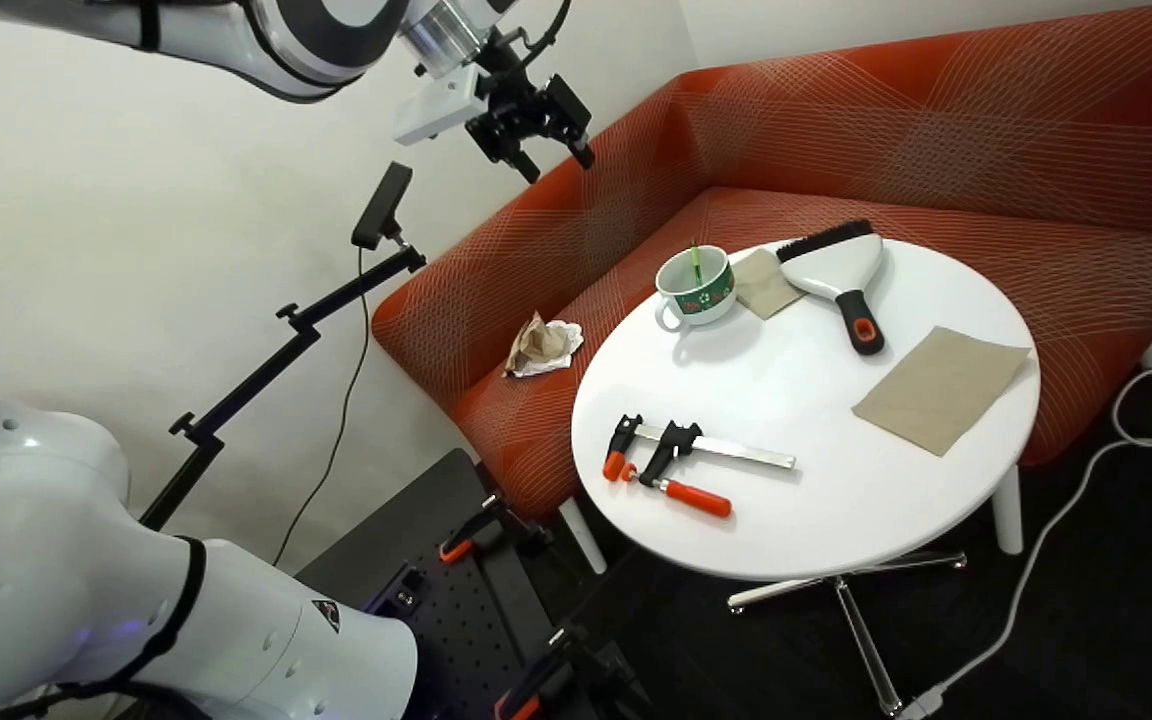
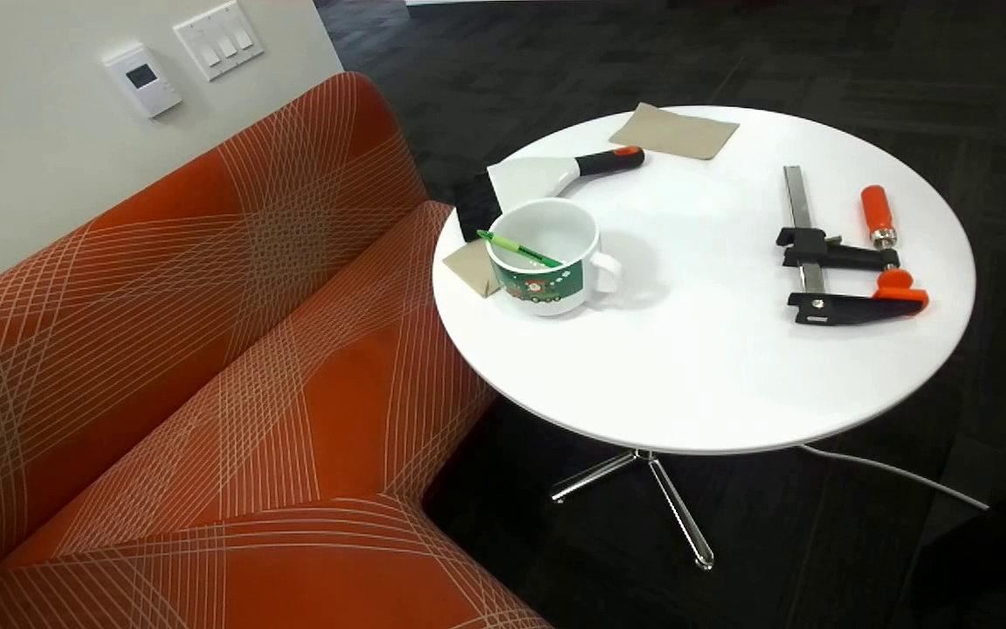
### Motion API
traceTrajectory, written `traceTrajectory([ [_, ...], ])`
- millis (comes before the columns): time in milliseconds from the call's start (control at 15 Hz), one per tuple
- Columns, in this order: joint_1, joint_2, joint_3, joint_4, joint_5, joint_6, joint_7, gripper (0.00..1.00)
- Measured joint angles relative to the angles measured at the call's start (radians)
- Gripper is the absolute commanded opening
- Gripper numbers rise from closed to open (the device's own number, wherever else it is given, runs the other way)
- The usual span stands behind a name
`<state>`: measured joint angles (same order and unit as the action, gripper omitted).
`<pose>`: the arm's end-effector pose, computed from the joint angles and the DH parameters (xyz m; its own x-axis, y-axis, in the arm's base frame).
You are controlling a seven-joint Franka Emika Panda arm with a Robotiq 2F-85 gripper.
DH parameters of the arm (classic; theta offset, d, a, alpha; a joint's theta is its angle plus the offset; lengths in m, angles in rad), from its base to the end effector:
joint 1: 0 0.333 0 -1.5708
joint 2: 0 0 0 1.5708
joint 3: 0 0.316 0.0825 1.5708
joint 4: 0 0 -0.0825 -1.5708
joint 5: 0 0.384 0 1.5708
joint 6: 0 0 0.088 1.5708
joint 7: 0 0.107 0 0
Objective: Remove the green pen from the white mug cup and put it on the table
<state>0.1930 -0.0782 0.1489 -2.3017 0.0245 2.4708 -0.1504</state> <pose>0.4938 0.1763 0.4041 0.8607 0.4477 0.2424 0.4549 -0.8901 0.0288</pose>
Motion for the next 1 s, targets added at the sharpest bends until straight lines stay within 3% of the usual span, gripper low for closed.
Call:
traceTrajectory([
  [400,0.0,0.006,0.0,0.002,0.0,0.027,-0.002,1.0],
  [800,-0.002,0.168,0.0,0.018,0.0,0.315,-0.082,1.0],
  [1000,-0.018,0.293,0.02,0.068,0.03,0.379,-0.174,1.0],
])
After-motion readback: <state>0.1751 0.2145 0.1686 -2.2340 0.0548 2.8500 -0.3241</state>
